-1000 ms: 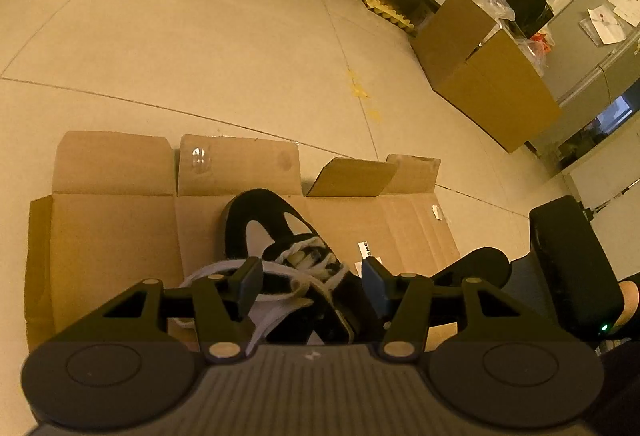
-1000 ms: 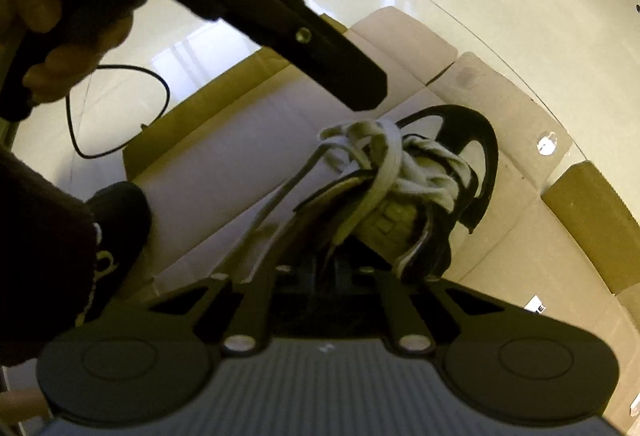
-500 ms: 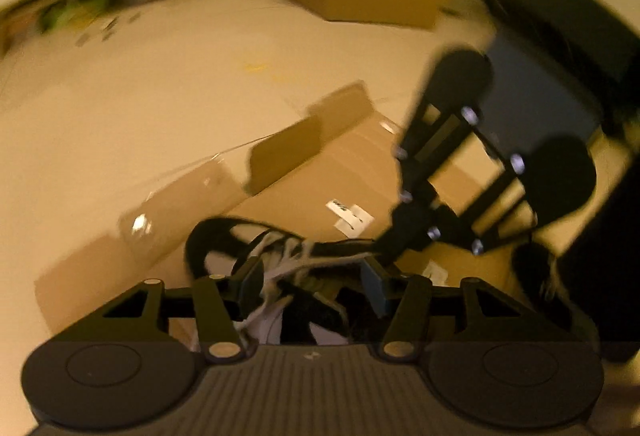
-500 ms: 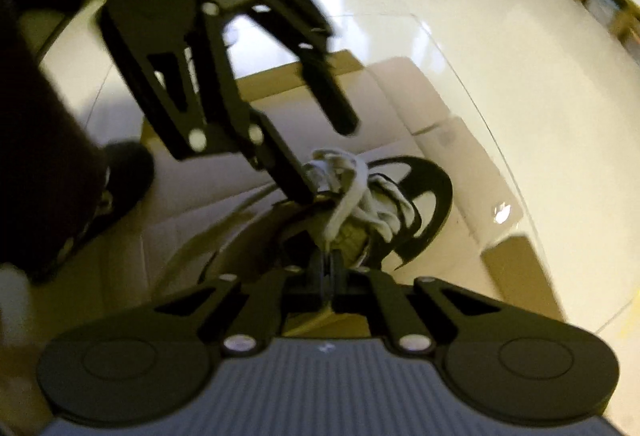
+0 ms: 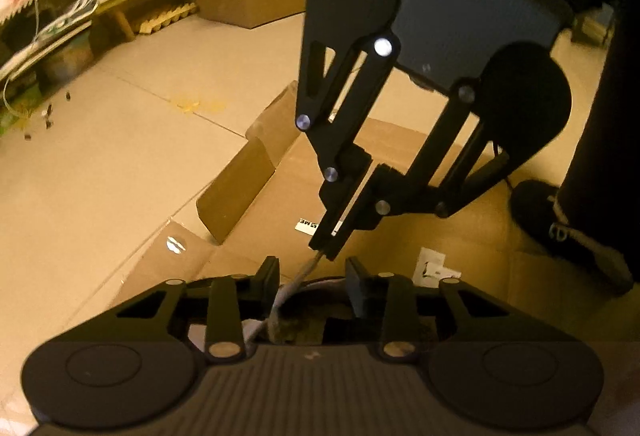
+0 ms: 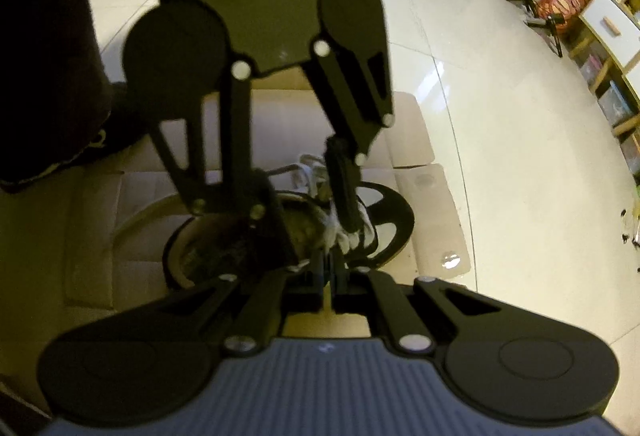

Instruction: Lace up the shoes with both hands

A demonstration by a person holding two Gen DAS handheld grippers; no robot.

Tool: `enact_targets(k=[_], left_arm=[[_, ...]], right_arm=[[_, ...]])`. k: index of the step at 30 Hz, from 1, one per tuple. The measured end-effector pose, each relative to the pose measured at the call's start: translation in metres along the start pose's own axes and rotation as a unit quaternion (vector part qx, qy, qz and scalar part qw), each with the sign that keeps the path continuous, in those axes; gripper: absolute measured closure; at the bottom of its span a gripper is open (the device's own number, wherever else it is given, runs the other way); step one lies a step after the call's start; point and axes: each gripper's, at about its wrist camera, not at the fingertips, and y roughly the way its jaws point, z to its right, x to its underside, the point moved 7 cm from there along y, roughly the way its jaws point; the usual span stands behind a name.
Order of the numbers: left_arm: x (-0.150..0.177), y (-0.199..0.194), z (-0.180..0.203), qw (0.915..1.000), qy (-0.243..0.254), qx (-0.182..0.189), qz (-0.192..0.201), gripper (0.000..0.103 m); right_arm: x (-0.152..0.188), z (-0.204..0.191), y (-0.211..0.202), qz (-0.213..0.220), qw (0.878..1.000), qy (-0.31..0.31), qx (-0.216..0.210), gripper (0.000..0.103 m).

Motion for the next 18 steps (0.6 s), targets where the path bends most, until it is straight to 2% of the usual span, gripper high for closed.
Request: enact_targets(k=[1, 3, 7, 9, 13, 18], left_arm=[[0.0, 0.001, 0.001, 1.0, 0.006, 0.0, -0.002, 0.071], [0.0, 0.004, 0.005, 0.9996, 0.026, -0.005, -0.005, 0.084], [-0.001, 0.006, 0.006, 0.9992, 0.039, -0.009, -0.003, 0.09], [-0.001, 0.006, 0.005, 0.9994, 0.032, -0.012, 0.0, 0.097], [0.002, 0.006, -0.008, 0.999, -0.042, -0.013, -0.004, 0.101], [0.015, 0.005, -0.019, 0.991, -0.131, -0.005, -0.028, 0.101]], right_arm=[[0.001, 0.001, 0.0, 0.0, 1.0, 0.0, 0.001, 0.101], [0.002, 0.002, 0.0, -0.001, 1.0, 0.001, 0.002, 0.101], [0.004, 0.004, -0.002, 0.0, 1.0, 0.005, 0.007, 0.101], [0.005, 0.004, -0.002, 0.001, 1.0, 0.01, 0.007, 0.101], [0.009, 0.008, -0.002, 0.006, 1.0, 0.025, 0.015, 0.097], [0.011, 0.019, -0.002, 0.015, 0.997, 0.073, 0.025, 0.082]])
